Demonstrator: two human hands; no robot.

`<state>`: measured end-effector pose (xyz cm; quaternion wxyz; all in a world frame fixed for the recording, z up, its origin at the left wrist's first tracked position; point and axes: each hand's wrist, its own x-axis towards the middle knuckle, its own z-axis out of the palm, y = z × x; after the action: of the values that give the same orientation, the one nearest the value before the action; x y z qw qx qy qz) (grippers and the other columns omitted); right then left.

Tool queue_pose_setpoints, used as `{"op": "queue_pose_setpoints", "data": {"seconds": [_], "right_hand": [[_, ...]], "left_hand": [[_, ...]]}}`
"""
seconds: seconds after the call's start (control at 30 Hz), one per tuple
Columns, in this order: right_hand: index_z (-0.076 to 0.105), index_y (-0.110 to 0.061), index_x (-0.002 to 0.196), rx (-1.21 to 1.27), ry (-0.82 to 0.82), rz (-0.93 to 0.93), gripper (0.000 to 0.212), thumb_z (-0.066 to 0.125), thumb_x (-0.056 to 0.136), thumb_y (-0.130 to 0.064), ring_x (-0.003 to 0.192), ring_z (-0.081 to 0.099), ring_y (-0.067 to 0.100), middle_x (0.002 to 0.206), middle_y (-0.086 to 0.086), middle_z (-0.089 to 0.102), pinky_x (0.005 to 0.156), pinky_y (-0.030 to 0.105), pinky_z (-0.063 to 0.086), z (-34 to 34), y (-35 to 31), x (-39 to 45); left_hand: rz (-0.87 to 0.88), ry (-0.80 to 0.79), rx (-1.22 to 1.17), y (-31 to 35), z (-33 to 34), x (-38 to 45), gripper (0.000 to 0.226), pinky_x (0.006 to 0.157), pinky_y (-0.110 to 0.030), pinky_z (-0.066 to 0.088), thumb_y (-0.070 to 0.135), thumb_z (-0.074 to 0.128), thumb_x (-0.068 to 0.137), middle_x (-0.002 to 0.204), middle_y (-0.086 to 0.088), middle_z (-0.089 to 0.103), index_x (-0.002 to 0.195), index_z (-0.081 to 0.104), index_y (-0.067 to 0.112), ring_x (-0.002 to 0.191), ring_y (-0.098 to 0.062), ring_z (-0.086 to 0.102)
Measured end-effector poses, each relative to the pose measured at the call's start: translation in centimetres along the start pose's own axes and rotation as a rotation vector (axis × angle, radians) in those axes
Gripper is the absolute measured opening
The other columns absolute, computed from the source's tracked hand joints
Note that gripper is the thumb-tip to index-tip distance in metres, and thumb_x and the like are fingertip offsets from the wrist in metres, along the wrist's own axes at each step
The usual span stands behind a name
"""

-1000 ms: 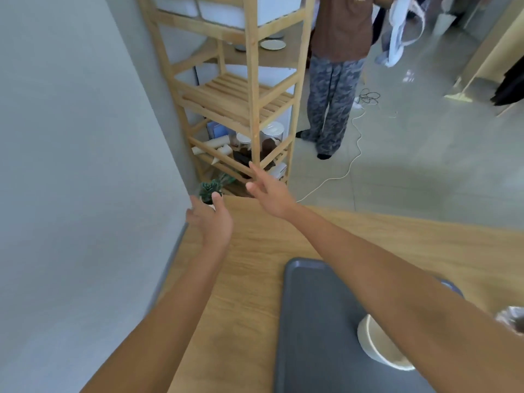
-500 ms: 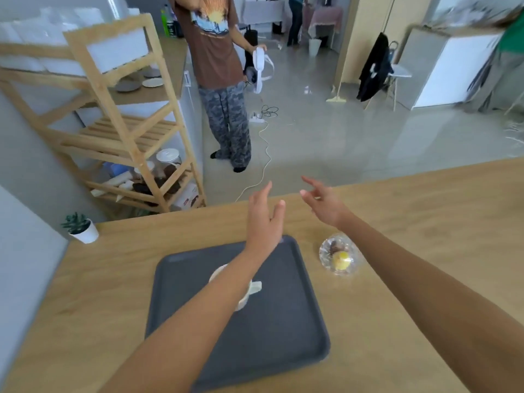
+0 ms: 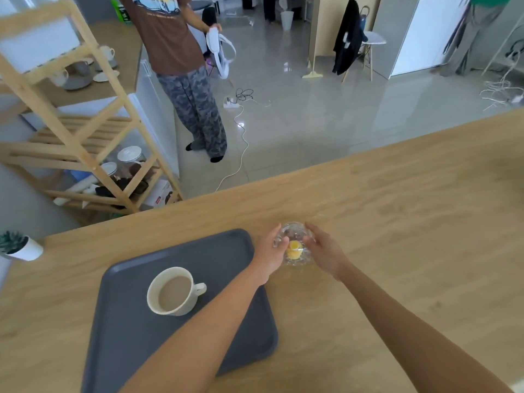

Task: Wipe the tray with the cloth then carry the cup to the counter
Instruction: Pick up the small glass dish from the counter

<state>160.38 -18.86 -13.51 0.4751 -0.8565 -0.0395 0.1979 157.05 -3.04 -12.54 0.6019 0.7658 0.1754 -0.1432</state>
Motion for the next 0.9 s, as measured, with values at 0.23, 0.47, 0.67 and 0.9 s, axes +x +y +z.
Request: {"op": "queue_pose_setpoints", "data": {"seconds": [0.23,0.47,0.67,0.9], "right_hand": [[0.039,-0.036,0.142,0.19,0.002,0.032,0.051,0.055,0.093,-0.034,0.126,0.051,0.023,0.134,0.003,0.058,0.107,0.05,0.041,0.6,0.4,0.1],[0.042,-0.062,0.125,0.261,0.027,0.037,0.048,0.059,0.082,-0.052,0.119,0.058,0.023,0.126,0.006,0.064,0.099,0.051,0.048,0.6,-3.5,0.0],[0.047,-0.04,0.136,0.295,0.015,-0.115,0.047,0.06,0.091,-0.036,0.102,0.062,0.011,0.119,0.009,0.066,0.096,0.04,0.049,2.2,-11.3,0.9],[0.046,-0.04,0.136,0.215,-0.129,-0.256,0.047,0.059,0.092,-0.038,0.099,0.062,0.015,0.12,0.015,0.065,0.09,0.037,0.051,11.3,-20.3,1.7]], "left_hand": [[-0.028,0.046,-0.191,-0.4,0.0,0.3,0.049,0.11,-0.049,0.037,0.028,0.061,0.092,0.15,0.003,0.039,0.137,0.045,0.04,0.135,-0.018,0.04],[0.024,0.054,-0.19,2.7,-3.1,-0.1,0.048,0.109,-0.046,0.039,0.022,0.06,0.093,0.149,0.0,0.04,0.138,0.048,0.032,0.137,-0.018,0.038],[0.123,0.142,-0.224,6.6,-9.8,-2.5,0.047,0.069,-0.026,0.049,0.023,0.062,0.092,0.138,-0.002,0.049,0.137,0.049,0.032,0.11,-0.015,0.057],[0.163,0.346,-0.314,4.7,-21.3,-7.4,0.049,0.091,-0.037,0.05,0.021,0.061,0.092,0.145,0.0,0.045,0.139,0.048,0.029,0.119,-0.018,0.05]]}}
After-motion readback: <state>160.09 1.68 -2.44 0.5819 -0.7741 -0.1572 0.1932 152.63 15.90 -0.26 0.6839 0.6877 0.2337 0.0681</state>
